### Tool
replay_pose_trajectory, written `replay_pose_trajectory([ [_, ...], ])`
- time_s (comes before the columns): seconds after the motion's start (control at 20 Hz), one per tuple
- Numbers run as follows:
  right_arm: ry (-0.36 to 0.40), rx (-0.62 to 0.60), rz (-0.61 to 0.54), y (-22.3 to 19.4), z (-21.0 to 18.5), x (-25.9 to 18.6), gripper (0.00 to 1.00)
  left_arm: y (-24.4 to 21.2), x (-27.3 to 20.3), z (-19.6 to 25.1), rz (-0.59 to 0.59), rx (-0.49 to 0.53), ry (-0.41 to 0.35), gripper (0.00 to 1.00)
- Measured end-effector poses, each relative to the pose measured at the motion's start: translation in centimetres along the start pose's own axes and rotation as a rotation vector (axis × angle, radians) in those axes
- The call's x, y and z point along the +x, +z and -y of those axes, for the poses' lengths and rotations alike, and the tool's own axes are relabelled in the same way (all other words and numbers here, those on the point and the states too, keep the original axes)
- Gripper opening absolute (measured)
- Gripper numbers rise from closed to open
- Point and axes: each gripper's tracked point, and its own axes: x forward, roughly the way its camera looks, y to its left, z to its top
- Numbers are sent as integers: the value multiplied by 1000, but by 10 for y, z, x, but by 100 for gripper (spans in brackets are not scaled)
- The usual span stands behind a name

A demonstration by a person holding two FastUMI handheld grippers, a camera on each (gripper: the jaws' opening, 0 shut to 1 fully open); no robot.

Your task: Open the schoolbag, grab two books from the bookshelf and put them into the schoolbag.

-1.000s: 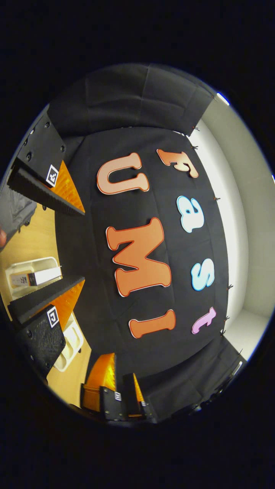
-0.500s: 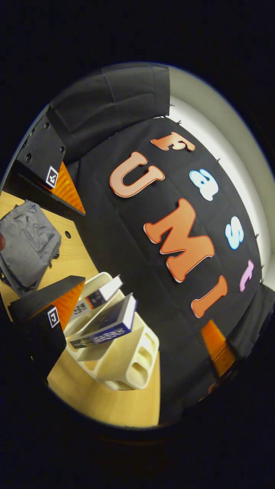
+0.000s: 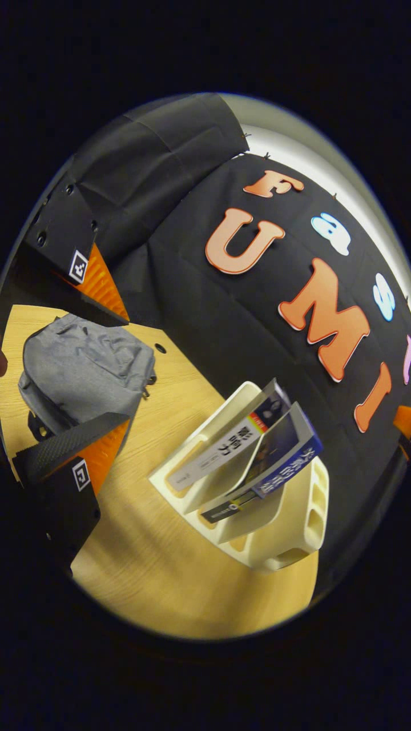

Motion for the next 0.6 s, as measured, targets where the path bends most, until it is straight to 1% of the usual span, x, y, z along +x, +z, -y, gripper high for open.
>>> replay_pose_trajectory([
  [0.3,23,-19,-5,-10,5,-3,96,-47,0,20,-90,123,-25,95],
  [0.5,33,-13,-4,-14,8,-2,96,-67,-2,17,-151,220,6,95],
  [0.6,39,-9,-9,-17,9,-1,96,-70,-1,10,-165,238,24,94],
])
